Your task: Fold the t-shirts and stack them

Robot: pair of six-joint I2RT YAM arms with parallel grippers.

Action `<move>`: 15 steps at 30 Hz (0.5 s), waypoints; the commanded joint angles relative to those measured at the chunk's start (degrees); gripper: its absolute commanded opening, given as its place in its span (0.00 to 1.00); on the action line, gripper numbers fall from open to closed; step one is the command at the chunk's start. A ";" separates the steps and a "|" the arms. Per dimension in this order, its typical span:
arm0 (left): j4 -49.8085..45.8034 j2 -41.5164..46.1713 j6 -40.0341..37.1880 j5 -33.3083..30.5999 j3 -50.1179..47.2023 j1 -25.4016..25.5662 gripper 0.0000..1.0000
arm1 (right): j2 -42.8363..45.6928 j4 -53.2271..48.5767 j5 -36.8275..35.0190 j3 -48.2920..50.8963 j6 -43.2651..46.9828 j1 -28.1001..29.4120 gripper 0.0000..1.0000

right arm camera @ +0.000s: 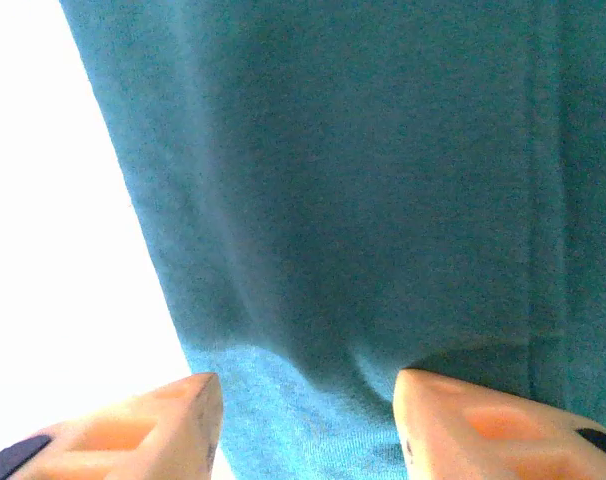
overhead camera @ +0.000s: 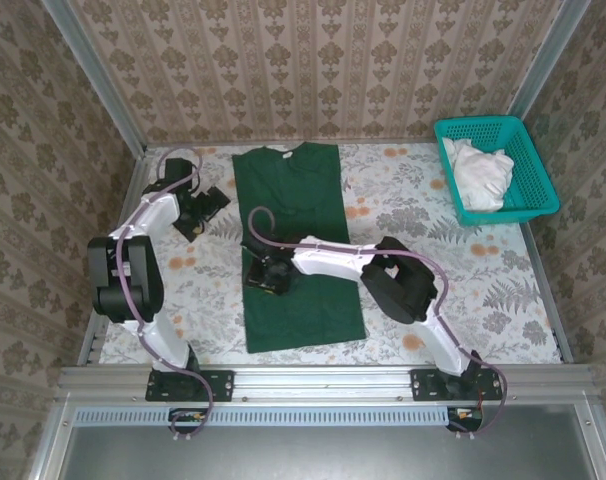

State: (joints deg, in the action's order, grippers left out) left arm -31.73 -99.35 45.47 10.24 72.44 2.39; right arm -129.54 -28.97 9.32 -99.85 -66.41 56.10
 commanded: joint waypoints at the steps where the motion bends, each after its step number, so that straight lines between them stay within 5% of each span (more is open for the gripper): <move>1: -0.64 3.81 0.50 0.37 -0.90 -0.79 0.98 | -5.10 -7.20 -0.20 -6.51 0.80 1.59 0.57; 10: -8.34 6.12 -6.35 2.51 4.09 -0.75 0.98 | 3.75 -11.57 -2.05 -13.03 20.93 -2.13 0.67; 15: -18.36 9.02 -9.04 0.31 4.63 5.54 0.93 | 21.27 -7.08 -1.75 5.00 28.06 -7.83 0.70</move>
State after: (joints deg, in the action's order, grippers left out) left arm -40.95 -93.41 40.01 10.83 76.31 4.64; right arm -120.01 -36.32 8.34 -102.56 -45.80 51.35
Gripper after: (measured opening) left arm 0.937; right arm 0.691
